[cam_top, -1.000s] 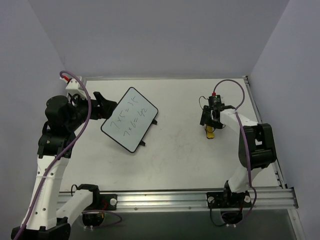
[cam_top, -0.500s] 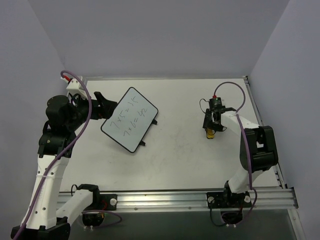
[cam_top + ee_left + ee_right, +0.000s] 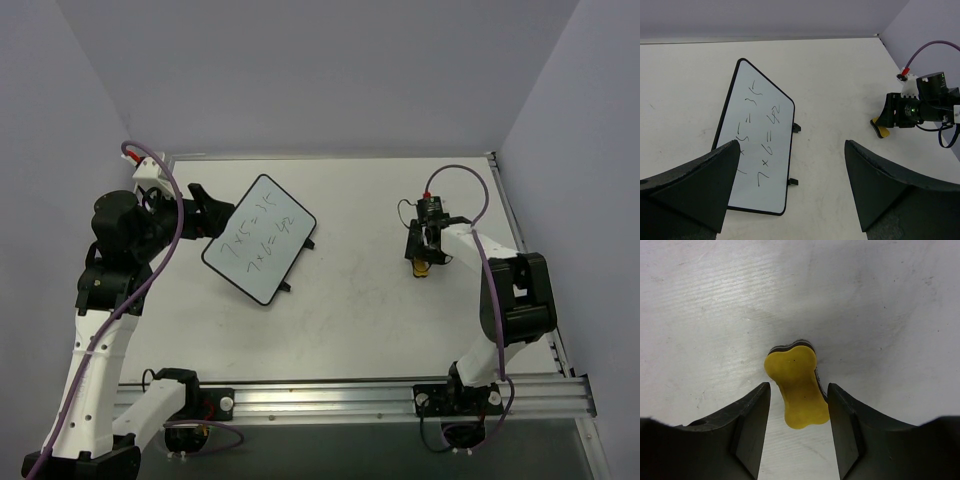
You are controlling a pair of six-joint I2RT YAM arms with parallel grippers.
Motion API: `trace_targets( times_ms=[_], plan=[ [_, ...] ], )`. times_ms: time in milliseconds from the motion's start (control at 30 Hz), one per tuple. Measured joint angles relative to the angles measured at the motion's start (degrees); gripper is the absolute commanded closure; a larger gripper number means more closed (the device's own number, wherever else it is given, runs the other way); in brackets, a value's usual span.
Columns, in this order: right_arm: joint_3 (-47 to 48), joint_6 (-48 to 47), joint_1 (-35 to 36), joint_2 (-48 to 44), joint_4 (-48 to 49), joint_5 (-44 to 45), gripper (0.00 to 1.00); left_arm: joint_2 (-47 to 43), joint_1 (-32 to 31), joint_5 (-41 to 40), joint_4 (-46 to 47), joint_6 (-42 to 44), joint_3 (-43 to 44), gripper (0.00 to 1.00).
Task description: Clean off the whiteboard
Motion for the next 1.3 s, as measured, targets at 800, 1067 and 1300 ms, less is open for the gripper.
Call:
trace_targets(
  times_ms=[800, 1067, 1300],
  plan=[
    [0.0, -0.1, 0.5, 1.8, 1.2, 0.0, 0.60, 0.0, -0.6, -0.2, 0.0, 0.0, 0.0, 0.06],
    [-0.2, -0.2, 0.5, 1.9, 1.5, 0.0, 0.64, 0.0, -0.7, -0.4, 0.0, 0.0, 0.0, 0.06],
    [-0.3, -0.2, 0.5, 1.9, 1.6, 0.0, 0.67, 0.0, -0.7, -0.5, 0.0, 0.0, 0.0, 0.06]
  ],
)
